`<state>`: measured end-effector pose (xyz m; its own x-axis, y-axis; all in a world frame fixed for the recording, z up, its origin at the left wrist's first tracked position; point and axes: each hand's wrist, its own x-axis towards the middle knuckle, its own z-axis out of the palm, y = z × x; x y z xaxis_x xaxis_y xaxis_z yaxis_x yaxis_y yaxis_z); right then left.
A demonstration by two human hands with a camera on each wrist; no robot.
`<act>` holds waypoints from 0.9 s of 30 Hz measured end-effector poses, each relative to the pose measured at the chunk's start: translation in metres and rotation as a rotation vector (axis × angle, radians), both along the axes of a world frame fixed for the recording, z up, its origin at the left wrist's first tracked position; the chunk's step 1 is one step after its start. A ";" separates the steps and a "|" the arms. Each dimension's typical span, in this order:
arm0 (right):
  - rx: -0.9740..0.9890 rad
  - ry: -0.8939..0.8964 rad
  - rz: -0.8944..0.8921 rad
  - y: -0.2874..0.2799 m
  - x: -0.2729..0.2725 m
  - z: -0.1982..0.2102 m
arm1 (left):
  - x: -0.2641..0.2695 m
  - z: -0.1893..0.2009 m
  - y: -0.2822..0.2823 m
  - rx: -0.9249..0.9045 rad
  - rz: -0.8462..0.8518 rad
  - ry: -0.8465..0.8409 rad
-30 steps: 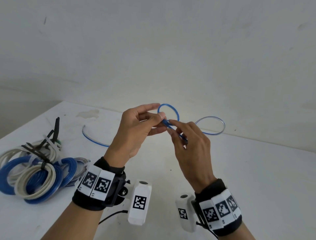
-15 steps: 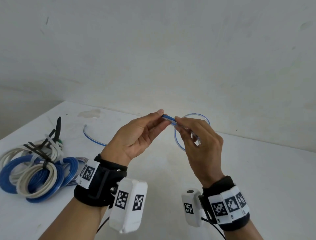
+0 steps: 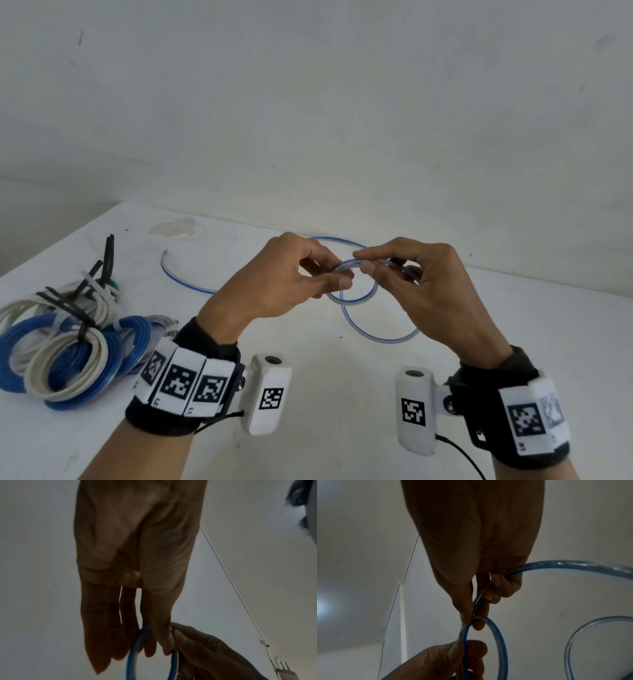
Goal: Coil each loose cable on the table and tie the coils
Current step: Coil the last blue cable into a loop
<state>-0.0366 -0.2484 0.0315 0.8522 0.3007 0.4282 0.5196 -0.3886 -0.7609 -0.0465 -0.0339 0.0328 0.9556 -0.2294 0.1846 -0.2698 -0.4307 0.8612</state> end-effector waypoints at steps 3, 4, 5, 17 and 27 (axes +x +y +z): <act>-0.022 0.021 0.032 0.003 -0.001 -0.002 | 0.000 0.001 0.003 -0.113 -0.025 0.057; -0.005 0.022 0.033 0.005 -0.001 -0.002 | 0.000 0.001 0.004 -0.149 -0.022 0.064; 0.023 0.018 0.028 0.006 -0.001 -0.002 | 0.001 0.002 0.004 -0.188 -0.020 0.068; 0.610 0.060 -0.038 0.042 -0.008 -0.010 | 0.004 0.009 0.013 -0.734 0.124 0.080; 0.252 -0.037 -0.053 0.033 -0.008 -0.012 | 0.000 0.005 0.002 -0.546 0.001 0.134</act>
